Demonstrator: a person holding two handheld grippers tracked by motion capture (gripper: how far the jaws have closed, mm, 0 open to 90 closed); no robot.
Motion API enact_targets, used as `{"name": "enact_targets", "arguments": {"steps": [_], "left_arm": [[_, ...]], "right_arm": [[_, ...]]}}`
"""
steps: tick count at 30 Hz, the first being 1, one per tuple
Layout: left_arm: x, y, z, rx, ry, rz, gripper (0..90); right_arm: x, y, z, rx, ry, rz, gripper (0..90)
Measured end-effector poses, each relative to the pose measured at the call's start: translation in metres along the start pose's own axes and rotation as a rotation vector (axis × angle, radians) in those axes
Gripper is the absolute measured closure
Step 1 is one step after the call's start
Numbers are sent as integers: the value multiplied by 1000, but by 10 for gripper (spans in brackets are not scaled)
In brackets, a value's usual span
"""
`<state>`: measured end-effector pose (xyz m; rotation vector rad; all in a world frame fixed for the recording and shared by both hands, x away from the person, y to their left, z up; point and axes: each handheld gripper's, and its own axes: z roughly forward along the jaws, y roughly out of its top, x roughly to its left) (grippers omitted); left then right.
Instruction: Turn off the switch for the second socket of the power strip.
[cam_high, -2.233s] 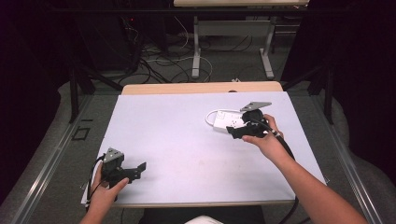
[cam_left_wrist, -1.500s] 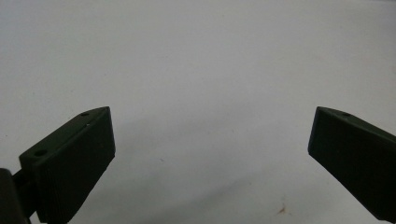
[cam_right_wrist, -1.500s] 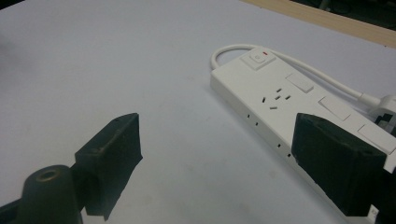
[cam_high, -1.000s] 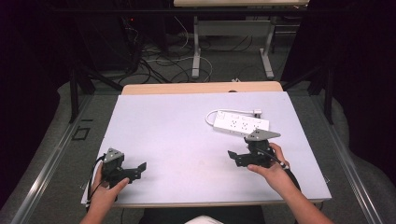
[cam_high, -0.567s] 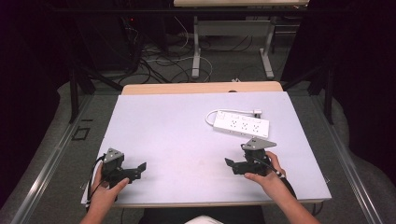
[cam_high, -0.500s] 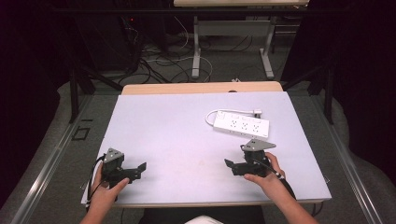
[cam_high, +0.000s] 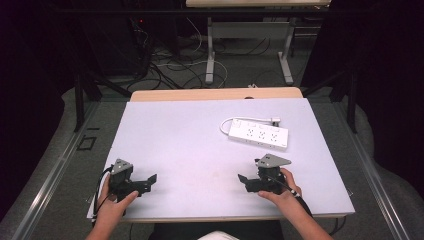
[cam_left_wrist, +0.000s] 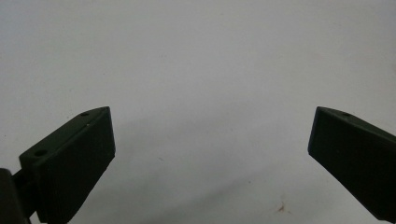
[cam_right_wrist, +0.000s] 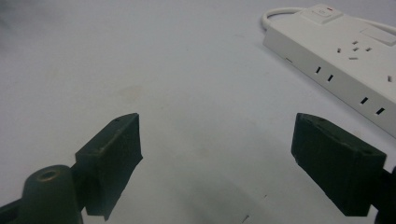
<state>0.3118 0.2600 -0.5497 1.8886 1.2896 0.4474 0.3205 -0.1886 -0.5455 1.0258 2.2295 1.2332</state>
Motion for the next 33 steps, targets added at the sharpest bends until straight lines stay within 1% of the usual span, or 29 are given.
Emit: {"name": "enact_targets", "arguments": {"steps": [3,4,6,7,8,9,10,11,13,15,16,17,18,20,23,29,30,31,33], "left_arm": [[0,0,0,-1,0,4,7],[0,0,0,0,0,5,7],[0,0,0,2,-1,2,7],[0,0,0,3,-1,2,7],[0,0,0,0,-1,5,7],[0,0,0,1,-1,5,7],[0,0,0,0,-1,5,7],[0,0,0,0,-1,4,7],[0,0,0,0,-1,4,7],[0,0,0,0,0,5,7],[0,0,0,1,-1,5,7],[0,0,0,1,-1,5,7],[0,0,0,1,-1,6,7],[0,0,0,1,-1,5,7],[0,0,0,-2,-1,1,7],[0,0,1,5,-2,8,7],[0,0,1,4,-2,9,7],[0,0,1,4,-3,9,7],[1,0,1,5,-3,10,7]], "right_arm": [[1,-4,3,11,4,-2,154],[2,-5,3,22,7,-2,154],[2,-7,6,18,8,-3,156],[3,-7,5,43,13,-1,156],[2,-9,7,24,11,-8,156],[3,-10,8,23,7,-9,156],[3,-11,8,33,15,-6,156],[3,-11,9,23,12,-9,156],[4,-12,9,28,14,-10,157],[5,-13,10,17,14,-17,157],[6,-13,10,40,15,-18,157],[6,-13,11,23,13,-18,157],[6,-14,11,19,14,-18,157],[7,-14,12,29,22,-14,157],[8,-14,13,30,21,-18,157],[7,-14,13,29,22,-17,156],[6,-14,11,48,24,-15,156],[6,-15,12,31,24,-11,156],[6,-15,12,36,29,-7,156]]}}
